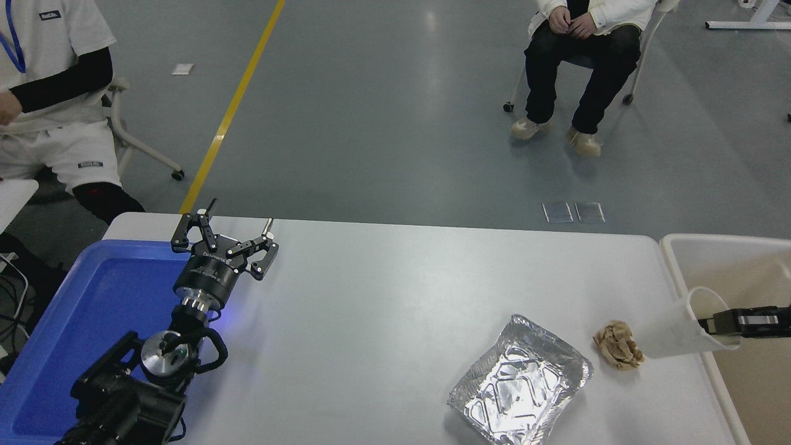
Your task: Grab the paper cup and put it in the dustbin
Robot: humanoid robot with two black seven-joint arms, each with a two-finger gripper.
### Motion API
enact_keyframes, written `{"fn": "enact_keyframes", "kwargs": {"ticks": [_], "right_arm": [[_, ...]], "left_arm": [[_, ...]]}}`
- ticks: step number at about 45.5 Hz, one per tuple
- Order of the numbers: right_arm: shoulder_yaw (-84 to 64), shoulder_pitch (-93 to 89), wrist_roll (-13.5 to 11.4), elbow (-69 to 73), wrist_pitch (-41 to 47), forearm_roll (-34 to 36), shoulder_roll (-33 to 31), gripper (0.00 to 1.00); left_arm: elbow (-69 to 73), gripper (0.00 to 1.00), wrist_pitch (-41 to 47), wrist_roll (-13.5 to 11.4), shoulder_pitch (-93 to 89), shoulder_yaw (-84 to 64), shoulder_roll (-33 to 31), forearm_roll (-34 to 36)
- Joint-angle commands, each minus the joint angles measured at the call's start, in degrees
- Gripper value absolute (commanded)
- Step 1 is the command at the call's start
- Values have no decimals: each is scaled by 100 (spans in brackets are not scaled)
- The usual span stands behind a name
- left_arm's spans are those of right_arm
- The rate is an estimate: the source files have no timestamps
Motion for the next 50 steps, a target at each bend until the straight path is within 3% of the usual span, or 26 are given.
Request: {"fn": "enact_keyframes", "kwargs": {"ticks": [1,23,37,50], "right_arm": [[4,1841,-6,4,896,-43,56,0],[-146,2565,-6,-1269,896,-105,1128,0],[-85,940,20,-4282,896,61,1770,0],[171,-2347,11,-6841,386,2292,2455,0]], "left_arm": [[0,99,0,0,0,0,0,1],[0,99,0,0,0,0,0,1],[0,99,0,0,0,0,0,1],[0,99,0,0,0,0,0,1]]}}
